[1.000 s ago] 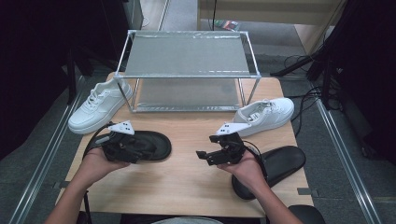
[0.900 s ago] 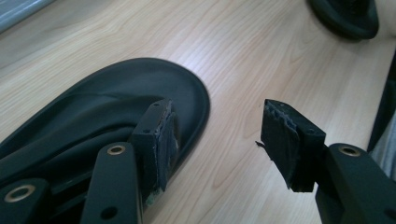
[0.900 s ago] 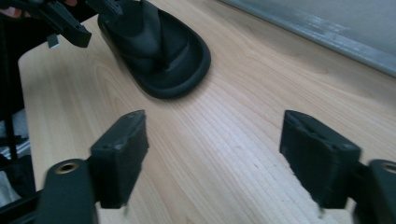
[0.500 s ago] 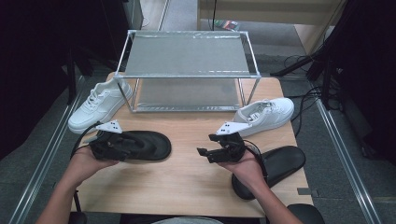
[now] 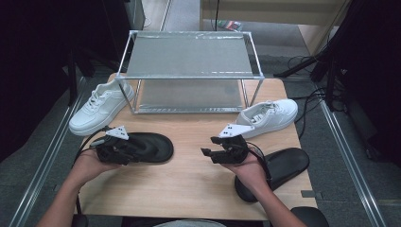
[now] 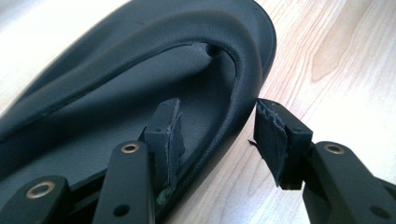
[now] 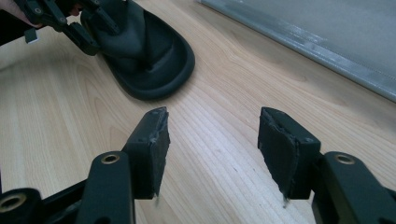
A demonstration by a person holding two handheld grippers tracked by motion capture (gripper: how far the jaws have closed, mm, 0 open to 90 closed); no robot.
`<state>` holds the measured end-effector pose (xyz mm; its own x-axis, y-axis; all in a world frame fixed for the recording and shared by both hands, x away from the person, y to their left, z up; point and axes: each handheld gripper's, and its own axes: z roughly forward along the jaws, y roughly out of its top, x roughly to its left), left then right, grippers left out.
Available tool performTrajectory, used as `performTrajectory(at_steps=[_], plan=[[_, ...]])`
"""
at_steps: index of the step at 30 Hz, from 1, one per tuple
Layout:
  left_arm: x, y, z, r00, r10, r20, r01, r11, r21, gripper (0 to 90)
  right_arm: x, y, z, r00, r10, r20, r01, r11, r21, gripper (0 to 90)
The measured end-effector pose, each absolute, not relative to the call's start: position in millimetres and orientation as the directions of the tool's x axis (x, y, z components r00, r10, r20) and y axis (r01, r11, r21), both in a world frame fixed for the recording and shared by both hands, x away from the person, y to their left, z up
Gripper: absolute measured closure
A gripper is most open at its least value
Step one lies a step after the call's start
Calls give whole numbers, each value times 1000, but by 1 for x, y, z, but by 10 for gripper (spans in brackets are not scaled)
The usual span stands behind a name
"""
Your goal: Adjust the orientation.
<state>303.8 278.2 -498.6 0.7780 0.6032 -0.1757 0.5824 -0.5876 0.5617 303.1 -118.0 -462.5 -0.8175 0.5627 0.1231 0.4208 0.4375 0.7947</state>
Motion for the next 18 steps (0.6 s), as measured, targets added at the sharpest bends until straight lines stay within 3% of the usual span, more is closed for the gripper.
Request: performTrajectory(at_steps=[13,18], plan=[[305,278,-499,795,577,-189,568,-596,568,622,305,-118,-466,-823,560,101,414,469,780,479],[305,275,-499,808,558,-188,554,-613,563,755,305,-118,-466,-825,556,104,411,462,786,481]])
